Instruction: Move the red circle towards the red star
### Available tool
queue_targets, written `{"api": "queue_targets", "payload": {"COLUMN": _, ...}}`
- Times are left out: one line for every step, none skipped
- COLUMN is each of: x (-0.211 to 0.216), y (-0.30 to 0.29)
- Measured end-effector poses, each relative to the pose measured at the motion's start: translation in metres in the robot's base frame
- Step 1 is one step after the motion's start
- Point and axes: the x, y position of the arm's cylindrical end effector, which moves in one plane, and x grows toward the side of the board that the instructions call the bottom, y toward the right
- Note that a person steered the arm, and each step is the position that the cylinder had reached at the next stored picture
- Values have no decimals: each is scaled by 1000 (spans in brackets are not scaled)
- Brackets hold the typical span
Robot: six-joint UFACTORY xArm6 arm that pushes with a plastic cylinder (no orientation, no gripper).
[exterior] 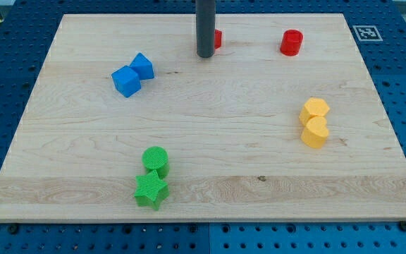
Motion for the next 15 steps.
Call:
{"api": "queue_targets", "payload": {"x": 18, "y": 8}}
{"api": "queue_targets", "payload": {"x": 37, "y": 57}}
{"api": "queue_targets", "payload": {"x": 23, "y": 118}}
{"api": "queue_targets", "payload": {"x": 19, "y": 180}}
{"api": "queue_targets", "payload": {"x": 5, "y": 203}}
{"api": "queue_targets", "payload": {"x": -19, "y": 203}}
{"api": "queue_targets", "payload": {"x": -19, "y": 201}}
{"api": "queue_targets", "payload": {"x": -19, "y": 189}}
{"api": "queue_targets", "payload": {"x": -18, "y": 181}}
{"api": "queue_targets", "payload": {"x": 0, "y": 186}}
{"api": "queue_targets", "payload": {"x": 2, "y": 173}}
{"api": "queue_targets", "payload": {"x": -10, "y": 165}}
{"api": "queue_targets", "payload": {"x": -11, "y": 165}}
{"api": "queue_targets", "payload": {"x": -11, "y": 176}}
{"api": "queue_targets", "payload": {"x": -11, "y": 176}}
